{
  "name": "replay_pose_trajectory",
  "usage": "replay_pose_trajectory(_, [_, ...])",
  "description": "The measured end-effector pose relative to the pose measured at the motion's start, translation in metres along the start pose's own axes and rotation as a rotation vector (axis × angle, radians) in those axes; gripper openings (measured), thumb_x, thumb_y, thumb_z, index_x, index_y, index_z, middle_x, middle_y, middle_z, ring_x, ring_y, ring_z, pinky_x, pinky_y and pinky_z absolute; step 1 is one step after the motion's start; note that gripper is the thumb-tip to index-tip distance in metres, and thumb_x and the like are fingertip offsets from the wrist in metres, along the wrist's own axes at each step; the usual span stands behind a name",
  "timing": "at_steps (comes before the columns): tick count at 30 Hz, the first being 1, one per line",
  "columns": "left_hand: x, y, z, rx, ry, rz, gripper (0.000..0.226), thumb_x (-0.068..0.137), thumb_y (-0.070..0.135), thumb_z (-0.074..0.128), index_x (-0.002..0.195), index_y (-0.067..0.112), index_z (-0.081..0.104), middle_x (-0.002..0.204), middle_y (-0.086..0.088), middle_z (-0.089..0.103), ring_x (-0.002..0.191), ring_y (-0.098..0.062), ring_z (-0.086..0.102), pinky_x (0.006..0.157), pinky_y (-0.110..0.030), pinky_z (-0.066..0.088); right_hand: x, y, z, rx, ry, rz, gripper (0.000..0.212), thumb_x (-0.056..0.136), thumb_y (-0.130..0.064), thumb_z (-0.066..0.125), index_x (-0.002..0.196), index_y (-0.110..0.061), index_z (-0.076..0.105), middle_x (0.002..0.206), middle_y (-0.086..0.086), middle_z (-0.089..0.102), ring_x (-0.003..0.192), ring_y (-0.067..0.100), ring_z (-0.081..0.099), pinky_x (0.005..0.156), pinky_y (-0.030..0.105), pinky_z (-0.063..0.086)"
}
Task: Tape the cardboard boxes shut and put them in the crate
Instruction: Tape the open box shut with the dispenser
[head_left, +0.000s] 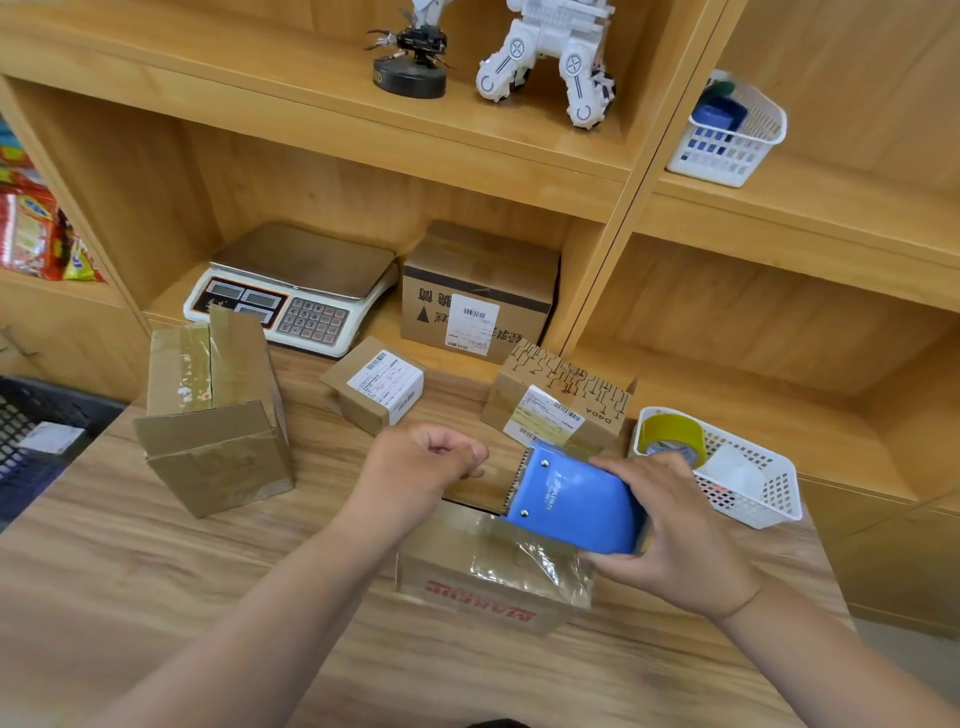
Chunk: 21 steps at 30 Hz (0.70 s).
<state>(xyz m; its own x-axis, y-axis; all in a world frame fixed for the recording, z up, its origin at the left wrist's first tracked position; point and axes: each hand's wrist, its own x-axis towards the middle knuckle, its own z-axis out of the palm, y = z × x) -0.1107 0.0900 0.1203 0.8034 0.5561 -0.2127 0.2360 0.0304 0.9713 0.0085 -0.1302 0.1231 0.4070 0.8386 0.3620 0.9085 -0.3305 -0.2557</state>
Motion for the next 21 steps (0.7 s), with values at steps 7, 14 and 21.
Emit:
replay_pose_trajectory(7, [0.026,-0.018,-0.047,-0.071,0.134,-0.129,0.007,0.082,0.014,0.072,0.077,0.010,0.074,0.075,-0.012,0.070,0.065,-0.013,0.057,0.077,-0.026,0.049,-0.001,0.009,-0.003,0.078,-0.184,0.198,0.064,0.057,-0.060,0.069,0.115,-0.051,0.044,0.105,-0.032,0.050,0.098,0.000,0.041,0.078,0.017,0.036])
replay_pose_trajectory(14, [0.038,-0.057,-0.054,-0.089,0.142,-0.266,0.008,0.082,0.009,0.071,0.077,0.003,0.072,0.069,-0.009,0.068,0.059,-0.011,0.056,0.070,-0.021,0.048,0.021,0.000,0.002,-0.005,-0.398,0.227,0.059,0.057,-0.066,0.063,0.109,-0.042,0.050,0.092,-0.026,0.054,0.089,0.009,0.046,0.076,0.029,0.046])
replay_pose_trajectory(21, [0.047,-0.086,-0.059,-0.131,0.160,-0.340,0.013,0.083,0.007,0.070,0.070,0.006,0.069,0.058,-0.004,0.065,0.054,-0.012,0.051,0.060,-0.021,0.046,0.043,-0.008,0.021,-0.140,-0.520,0.203,0.059,0.056,-0.076,0.049,0.103,-0.040,0.045,0.091,-0.020,0.054,0.086,0.013,0.042,0.073,0.031,0.046])
